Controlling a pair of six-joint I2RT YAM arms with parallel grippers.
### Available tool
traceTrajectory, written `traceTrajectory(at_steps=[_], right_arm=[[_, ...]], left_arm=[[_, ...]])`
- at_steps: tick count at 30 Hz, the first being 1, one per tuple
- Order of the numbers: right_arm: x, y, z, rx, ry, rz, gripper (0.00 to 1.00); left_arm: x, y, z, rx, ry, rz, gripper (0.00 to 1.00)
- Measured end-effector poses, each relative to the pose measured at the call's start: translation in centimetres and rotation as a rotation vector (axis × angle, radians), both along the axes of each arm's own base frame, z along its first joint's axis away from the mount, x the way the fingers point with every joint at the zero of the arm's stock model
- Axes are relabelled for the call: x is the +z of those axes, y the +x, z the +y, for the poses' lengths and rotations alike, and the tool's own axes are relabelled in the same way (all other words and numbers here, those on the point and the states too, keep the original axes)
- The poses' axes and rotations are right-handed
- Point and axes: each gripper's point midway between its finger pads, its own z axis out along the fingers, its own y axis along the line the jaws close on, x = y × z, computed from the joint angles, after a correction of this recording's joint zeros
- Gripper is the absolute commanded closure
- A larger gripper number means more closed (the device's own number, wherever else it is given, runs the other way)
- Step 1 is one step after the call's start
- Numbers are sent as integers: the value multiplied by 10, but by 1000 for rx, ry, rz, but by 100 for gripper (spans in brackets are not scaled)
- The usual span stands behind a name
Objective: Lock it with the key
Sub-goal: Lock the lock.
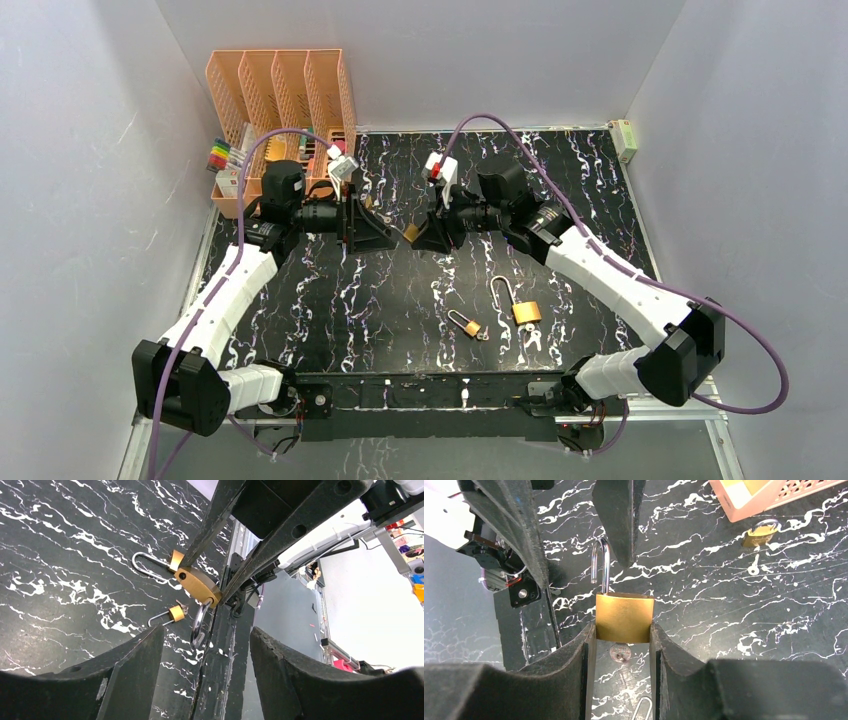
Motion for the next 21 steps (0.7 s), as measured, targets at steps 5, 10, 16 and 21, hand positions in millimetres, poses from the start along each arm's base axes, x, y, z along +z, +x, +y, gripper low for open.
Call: traceTrajectory(at_steps=[5,10,16,21], right_arm=[[5,0,1,7,8,-4,97],[6,-2,2,19,13,0,72],[8,2,2,-14,25,2,2],[12,-3,-13,-76,142,-82,1]], left_arm=[[6,-2,-1,-19,-21,-7,97],[8,-5,-2,-40,-35,-9,100],[9,-4,-2,-37,-47,-17,100],[16,-1,-4,-11,-93,-41,100]])
